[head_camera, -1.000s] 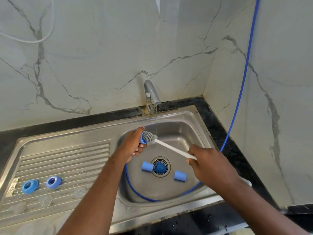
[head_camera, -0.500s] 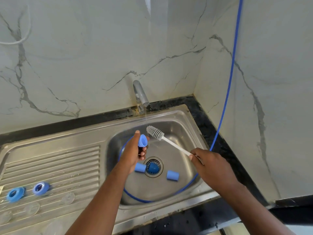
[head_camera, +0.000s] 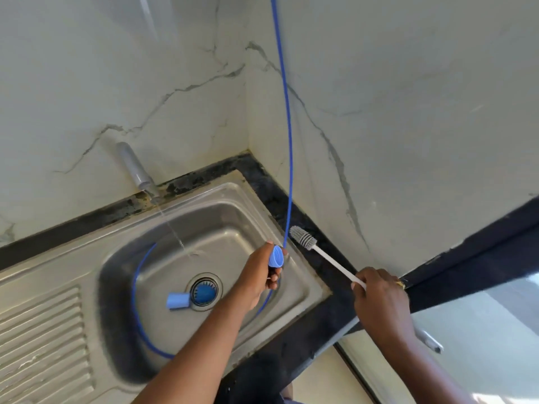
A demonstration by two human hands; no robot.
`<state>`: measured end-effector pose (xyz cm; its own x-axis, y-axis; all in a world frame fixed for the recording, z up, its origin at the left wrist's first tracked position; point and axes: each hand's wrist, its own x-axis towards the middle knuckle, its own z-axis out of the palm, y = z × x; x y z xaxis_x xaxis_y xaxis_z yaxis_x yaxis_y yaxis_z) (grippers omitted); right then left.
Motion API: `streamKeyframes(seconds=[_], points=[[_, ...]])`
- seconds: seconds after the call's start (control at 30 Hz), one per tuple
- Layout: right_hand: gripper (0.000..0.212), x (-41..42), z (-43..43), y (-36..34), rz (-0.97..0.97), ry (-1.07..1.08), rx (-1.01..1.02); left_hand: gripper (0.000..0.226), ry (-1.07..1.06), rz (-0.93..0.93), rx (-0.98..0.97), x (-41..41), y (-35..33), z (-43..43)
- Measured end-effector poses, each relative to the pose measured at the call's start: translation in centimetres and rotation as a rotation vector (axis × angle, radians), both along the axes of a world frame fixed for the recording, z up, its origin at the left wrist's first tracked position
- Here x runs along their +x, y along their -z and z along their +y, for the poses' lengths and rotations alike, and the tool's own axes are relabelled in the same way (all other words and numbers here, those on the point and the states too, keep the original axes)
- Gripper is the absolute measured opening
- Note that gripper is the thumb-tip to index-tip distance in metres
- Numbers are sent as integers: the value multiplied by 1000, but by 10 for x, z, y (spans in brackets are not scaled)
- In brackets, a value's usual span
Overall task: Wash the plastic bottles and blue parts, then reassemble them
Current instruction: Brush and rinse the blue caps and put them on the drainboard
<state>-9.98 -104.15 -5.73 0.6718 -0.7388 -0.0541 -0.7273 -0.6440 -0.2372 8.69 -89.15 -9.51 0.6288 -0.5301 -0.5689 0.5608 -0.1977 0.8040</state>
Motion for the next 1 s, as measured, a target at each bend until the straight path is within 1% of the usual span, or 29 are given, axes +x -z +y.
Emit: streamKeyframes(seconds=[0.1, 0.2, 0.27, 0.37, 0.47, 0.57, 0.73, 0.83, 0.9, 0.97, 1.0], points=[[15, 12, -6, 5, 25, 7, 30, 45, 35, 10, 4, -7, 2, -10], [14, 53, -8, 13, 33, -73, -29, 52, 26, 5, 8, -8, 4, -7], [10, 86, -9, 23, 39, -129, -84, 51, -6, 3, 25, -7, 3, 1], [17, 122, -8, 39, 143, -213, -169, 47, -77, 0, 72, -2, 1, 20], [18, 141, -9, 49, 153, -243, -216, 47, -194, 3, 104, 5, 1, 43], [18, 150, -10, 59, 153, -263, -231, 43, -322, -24, 102, 11, 4, 67], [26, 143, -11, 65, 131, -299, -296, 33, -428, -75, 123, 20, 12, 88], [18, 135, -14, 64, 146, -357, -323, 30, -461, -70, 108, 27, 13, 94], [20, 128, -9, 56, 30, -335, -311, 26, -479, -66, 95, 34, 16, 101], [23, 125, 4, 46, -141, -322, -294, 21, -491, -58, 84, 42, 17, 107], [21, 125, 13, 41, -222, -351, -303, 19, -498, -53, 71, 47, 18, 110]])
